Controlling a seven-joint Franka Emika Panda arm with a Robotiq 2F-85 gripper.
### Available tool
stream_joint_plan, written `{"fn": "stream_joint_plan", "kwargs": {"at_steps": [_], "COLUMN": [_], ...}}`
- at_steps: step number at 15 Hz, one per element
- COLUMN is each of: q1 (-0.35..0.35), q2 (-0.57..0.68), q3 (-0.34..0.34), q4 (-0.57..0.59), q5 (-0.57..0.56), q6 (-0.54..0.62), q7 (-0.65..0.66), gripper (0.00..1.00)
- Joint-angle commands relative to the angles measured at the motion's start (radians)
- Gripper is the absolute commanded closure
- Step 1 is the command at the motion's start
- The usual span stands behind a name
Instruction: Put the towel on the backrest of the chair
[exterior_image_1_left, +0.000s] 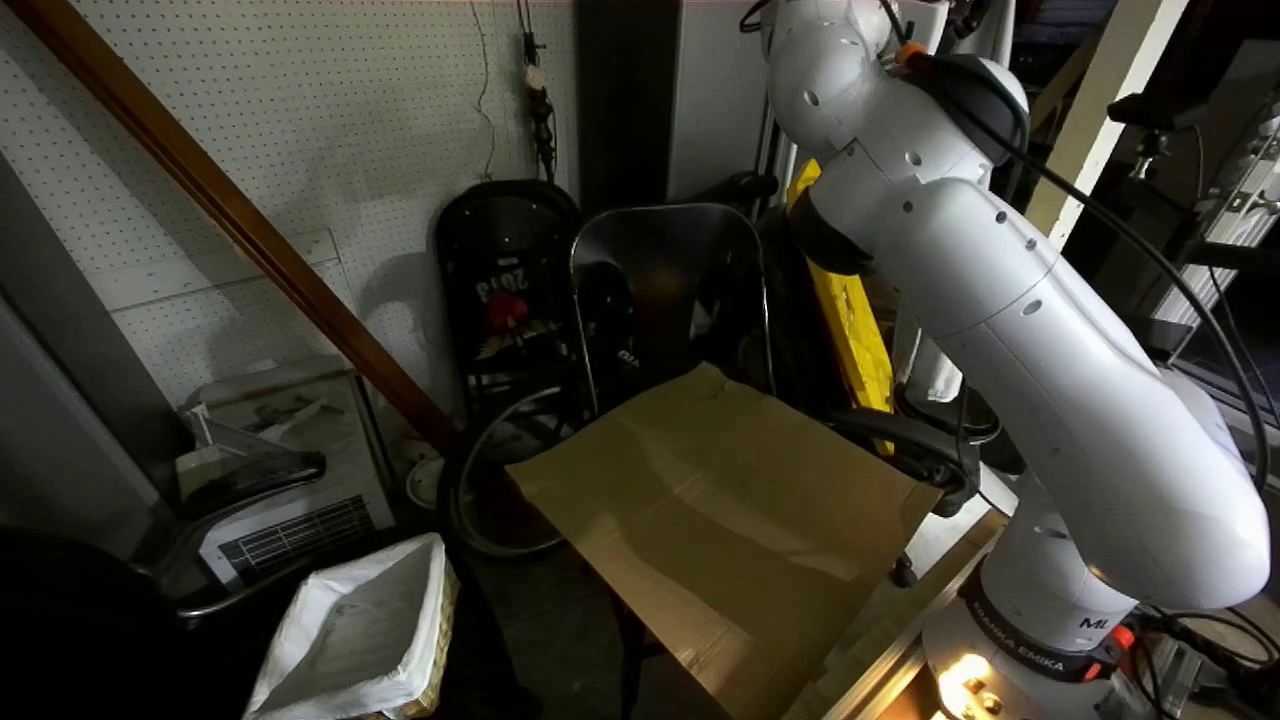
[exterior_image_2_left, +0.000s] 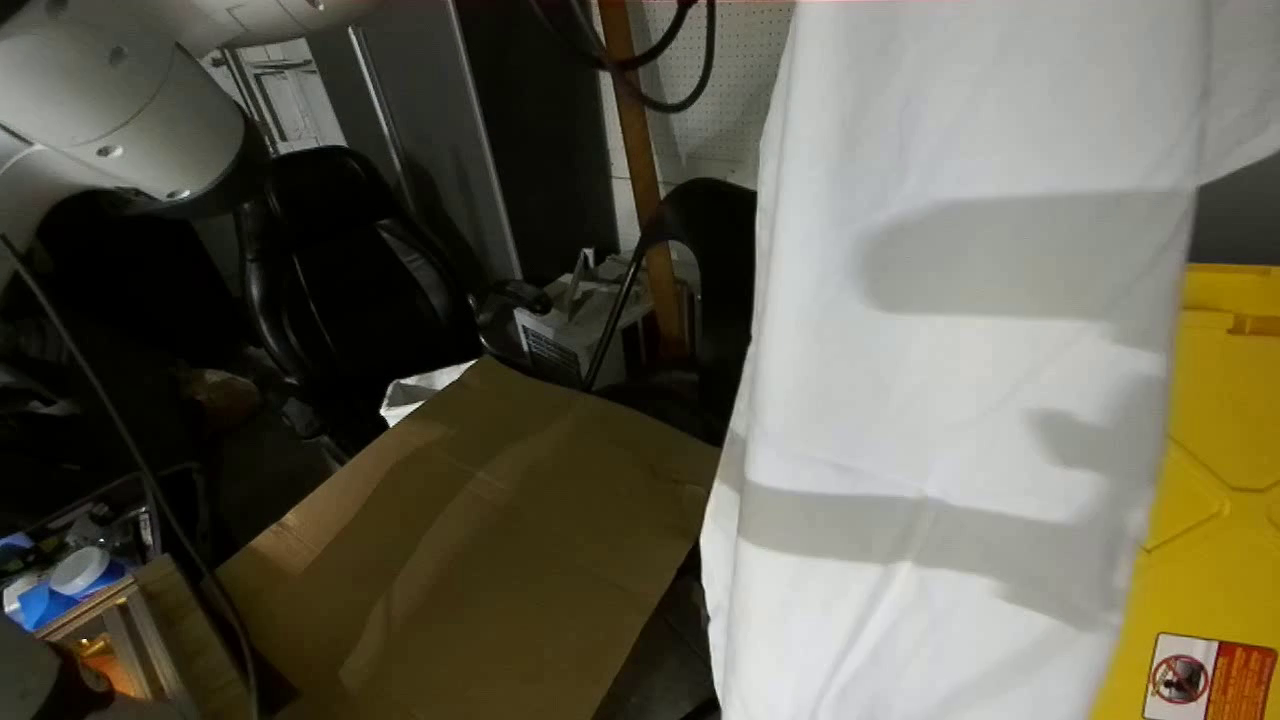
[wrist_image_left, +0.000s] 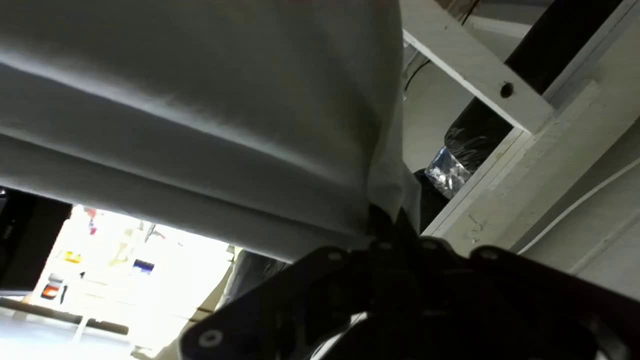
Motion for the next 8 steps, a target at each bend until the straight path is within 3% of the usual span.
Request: {"fn": "stream_joint_plan", "kwargs": {"at_steps": [1, 6, 7, 8], "q1": [-0.044, -0.098, -0.068, -0.073], "q2": [-0.104, -0.240, -0.189, -0.205], "q3": [0.199, 0.549, 0.448, 0.478], "q4": [0.094, 0.107, 0.132, 0.129], "q5": [-0.253, -0.650, -0.557, -0.582], "q6": [0.013, -0.055, -0.141, -0.179], "q7": [-0.075, -0.168, -0.227, -0.254], "gripper": [1.00, 1.00, 1.00, 1.00]}}
